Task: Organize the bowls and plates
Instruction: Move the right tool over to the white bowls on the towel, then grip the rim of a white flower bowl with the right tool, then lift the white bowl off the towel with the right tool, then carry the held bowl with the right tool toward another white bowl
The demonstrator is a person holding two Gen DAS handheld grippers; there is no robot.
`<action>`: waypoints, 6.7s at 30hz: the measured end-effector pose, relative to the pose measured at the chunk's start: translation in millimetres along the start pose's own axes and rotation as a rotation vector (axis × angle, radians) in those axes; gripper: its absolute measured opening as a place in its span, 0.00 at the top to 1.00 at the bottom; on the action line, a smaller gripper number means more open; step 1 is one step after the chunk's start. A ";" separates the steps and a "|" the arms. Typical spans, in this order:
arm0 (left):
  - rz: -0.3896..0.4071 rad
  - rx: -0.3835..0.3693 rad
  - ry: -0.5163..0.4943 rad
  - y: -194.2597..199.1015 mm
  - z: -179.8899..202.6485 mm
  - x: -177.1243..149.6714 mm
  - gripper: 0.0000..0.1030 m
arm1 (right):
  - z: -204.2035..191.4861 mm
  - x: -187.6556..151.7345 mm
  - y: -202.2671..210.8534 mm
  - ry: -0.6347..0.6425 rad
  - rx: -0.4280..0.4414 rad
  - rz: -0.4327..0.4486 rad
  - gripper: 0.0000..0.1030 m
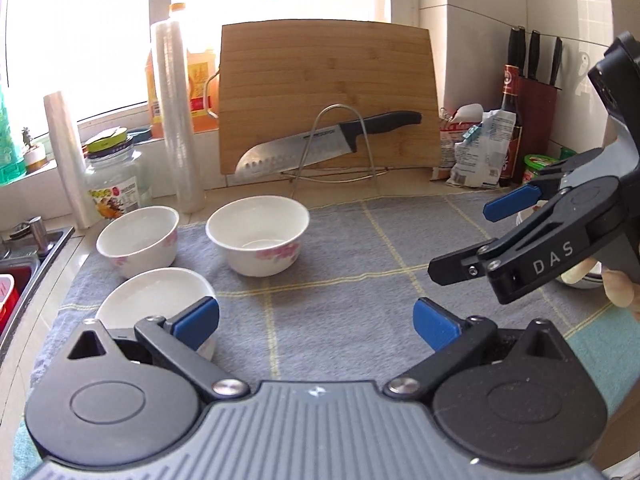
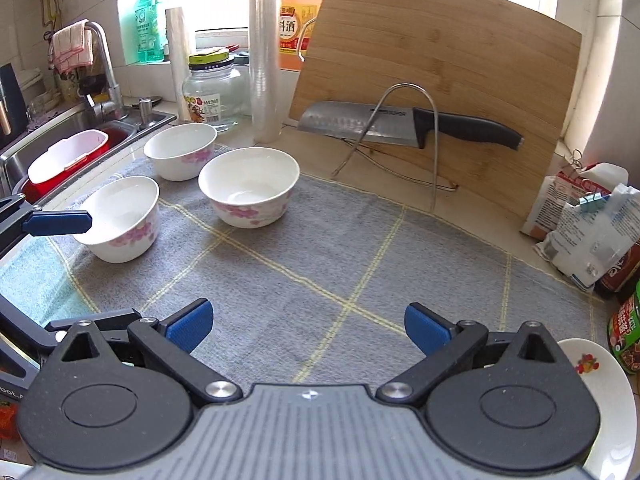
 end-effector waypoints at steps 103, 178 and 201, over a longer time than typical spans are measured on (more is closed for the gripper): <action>-0.038 -0.200 -0.206 -26.1 -6.4 -32.5 0.18 | -71.9 9.5 -42.6 0.000 0.209 -0.138 0.30; -0.006 -0.074 -0.064 -68.7 -71.5 -6.3 0.02 | -17.2 44.8 -37.7 0.024 0.079 -0.089 0.00; -0.016 -0.093 -0.118 -135.2 -80.9 3.7 0.02 | -26.8 93.3 -105.0 0.060 0.143 -0.157 0.00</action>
Point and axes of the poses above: each gripper's, at about its wrist camera, not at the fingertips, and y roughly against the way its jaws point, z to its right, x to its top, the point moved 4 cm from there along -y, roughly the way its jaws point, and after that the axes turned 11 degrees about -y, right-handed, at the moved point
